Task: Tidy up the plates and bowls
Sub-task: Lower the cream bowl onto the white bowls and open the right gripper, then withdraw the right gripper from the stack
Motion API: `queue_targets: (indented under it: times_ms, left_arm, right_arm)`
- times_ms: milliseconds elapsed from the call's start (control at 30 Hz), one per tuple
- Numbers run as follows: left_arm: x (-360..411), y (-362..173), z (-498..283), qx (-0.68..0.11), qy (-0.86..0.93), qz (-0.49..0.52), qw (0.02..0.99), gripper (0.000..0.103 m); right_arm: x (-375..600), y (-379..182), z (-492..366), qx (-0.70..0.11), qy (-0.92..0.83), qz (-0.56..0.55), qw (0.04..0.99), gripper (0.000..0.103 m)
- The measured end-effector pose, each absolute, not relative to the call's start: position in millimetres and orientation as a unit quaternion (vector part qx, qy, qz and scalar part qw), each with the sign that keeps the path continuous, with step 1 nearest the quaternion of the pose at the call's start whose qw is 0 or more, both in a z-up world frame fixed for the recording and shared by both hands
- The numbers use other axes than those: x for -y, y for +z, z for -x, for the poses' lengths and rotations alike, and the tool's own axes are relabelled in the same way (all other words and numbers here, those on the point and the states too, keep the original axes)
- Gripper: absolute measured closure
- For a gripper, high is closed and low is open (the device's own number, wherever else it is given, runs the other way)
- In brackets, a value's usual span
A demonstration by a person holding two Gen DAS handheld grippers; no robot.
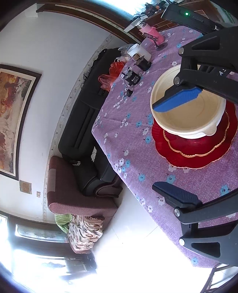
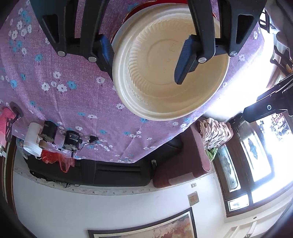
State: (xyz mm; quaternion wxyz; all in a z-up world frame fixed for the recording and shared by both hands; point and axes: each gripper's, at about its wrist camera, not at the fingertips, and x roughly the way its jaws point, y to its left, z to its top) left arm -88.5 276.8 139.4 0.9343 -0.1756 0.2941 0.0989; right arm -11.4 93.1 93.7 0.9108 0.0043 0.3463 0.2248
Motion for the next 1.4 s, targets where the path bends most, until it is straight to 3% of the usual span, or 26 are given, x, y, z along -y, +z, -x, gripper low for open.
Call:
queue_targets:
  times_ms: [133,467,833,1400]
  left_arm:
    - [-278,144,96,-0.283,0.099,0.174,0.938,0.025]
    - [-270,156,113,-0.249,0.122,0.139,0.951,0.022]
    - [-240,165,133,-0.21,0.184,0.054,0.959,0.0]
    - [-194,153,142,-0.232,0.158,0.008,0.96,0.0]
  right_arm:
    - [-94,99,16,-0.333,0.223,-0.002,0.916,0.027]
    - [-84,126,29,-0.298,0.212,-0.015,0.931,0.025]
    - [-64,144,60,-0.281,0.203,-0.058,0.936,0.018]
    - [-20,134,117,-0.276,0.158,-0.095,0.943,0.014]
